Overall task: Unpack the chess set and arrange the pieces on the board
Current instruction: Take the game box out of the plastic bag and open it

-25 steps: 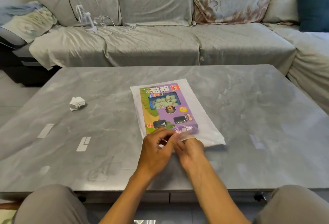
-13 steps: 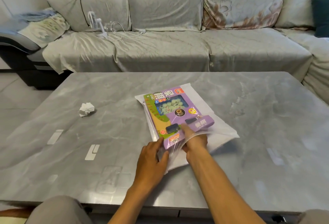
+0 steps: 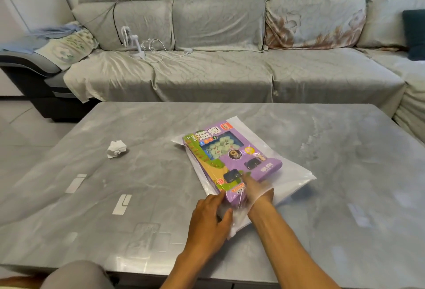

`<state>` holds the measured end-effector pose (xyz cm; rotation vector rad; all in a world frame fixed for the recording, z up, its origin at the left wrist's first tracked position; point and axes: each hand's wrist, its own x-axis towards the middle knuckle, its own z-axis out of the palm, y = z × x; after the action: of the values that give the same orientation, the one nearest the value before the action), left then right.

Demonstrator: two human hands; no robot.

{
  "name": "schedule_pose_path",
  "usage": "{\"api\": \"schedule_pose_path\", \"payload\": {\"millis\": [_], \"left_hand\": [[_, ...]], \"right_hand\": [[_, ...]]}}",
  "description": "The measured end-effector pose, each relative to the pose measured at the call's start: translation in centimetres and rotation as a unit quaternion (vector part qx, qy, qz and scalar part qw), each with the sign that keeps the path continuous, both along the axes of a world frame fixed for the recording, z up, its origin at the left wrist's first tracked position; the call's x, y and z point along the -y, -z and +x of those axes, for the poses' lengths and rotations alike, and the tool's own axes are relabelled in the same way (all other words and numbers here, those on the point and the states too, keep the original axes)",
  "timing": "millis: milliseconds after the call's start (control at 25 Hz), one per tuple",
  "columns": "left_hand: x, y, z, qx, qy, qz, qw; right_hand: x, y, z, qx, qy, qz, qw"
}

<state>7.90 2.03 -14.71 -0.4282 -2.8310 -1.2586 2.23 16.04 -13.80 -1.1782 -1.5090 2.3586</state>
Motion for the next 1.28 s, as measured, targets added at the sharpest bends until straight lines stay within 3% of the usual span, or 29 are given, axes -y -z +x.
{"api": "schedule_pose_path", "payload": {"millis": [120,240,320,440,520,600,680,760,840,960,1080,1120,1200,1240,1280], "left_hand": [[1.0,-0.6,-0.3,-0.028,-0.014,0.013,0.999],[2.5,-0.6,-2.1,-0.117,-0.064,-0.013,0.991],[2.6,-0.9,-3.5,-0.120,-0.075,-0.096,0.985],[2.7,-2.1,-5.5,-0.018,-0.168,-0.173,0.970],[3.8,-3.0,-6.9,0.101,-0.238,-0.179,0.949],[5.9,-3.2,-7.8,0.150,-0.237,-0.148,0.949],[7.0,-3.1,-8.3,0.179,-0.216,-0.042,0.959],[7.4,-2.8,-8.3,0.189,-0.218,-0.010,0.957],[8.1,-2.9,-8.5,0.178,-0.277,0.022,0.944],[10.7,-2.9,-9.2,0.160,-0.358,0.131,0.911],[12.7,-2.8,-9.1,0.159,-0.374,0.166,0.898],[12.8,-2.5,-8.9,0.148,-0.379,0.128,0.904],[12.0,-2.6,-7.8,0.080,-0.330,-0.107,0.934],[11.2,-2.4,-7.3,0.022,-0.246,-0.195,0.949],[10.5,-1.9,-7.1,-0.024,-0.132,-0.217,0.967]], "right_hand": [[-1.8,-2.1,2.5,0.030,-0.063,0.161,0.984],[-6.7,-3.2,5.4,0.037,-0.108,0.171,0.979],[-10.3,-3.4,6.8,0.064,-0.150,0.172,0.972],[-11.3,-4.0,8.1,0.054,-0.190,0.187,0.962],[-10.4,-3.5,8.1,0.030,-0.164,0.297,0.940],[-9.7,-3.4,7.7,-0.004,-0.172,0.394,0.903],[-9.3,-3.1,6.9,-0.029,-0.197,0.367,0.909],[-9.6,-2.5,6.1,-0.043,-0.137,0.282,0.949],[-9.3,-3.0,6.4,-0.075,-0.119,0.236,0.961],[-9.9,-4.1,6.9,-0.043,-0.134,0.225,0.964],[-10.3,-4.2,6.6,-0.010,-0.130,0.178,0.975],[-9.9,-4.1,6.7,0.003,-0.128,0.155,0.980],[-8.7,-3.6,7.2,0.028,-0.120,0.129,0.984],[-8.2,-3.3,7.5,0.039,-0.115,0.126,0.985],[-7.9,-3.1,7.7,0.046,-0.110,0.129,0.984]]}}
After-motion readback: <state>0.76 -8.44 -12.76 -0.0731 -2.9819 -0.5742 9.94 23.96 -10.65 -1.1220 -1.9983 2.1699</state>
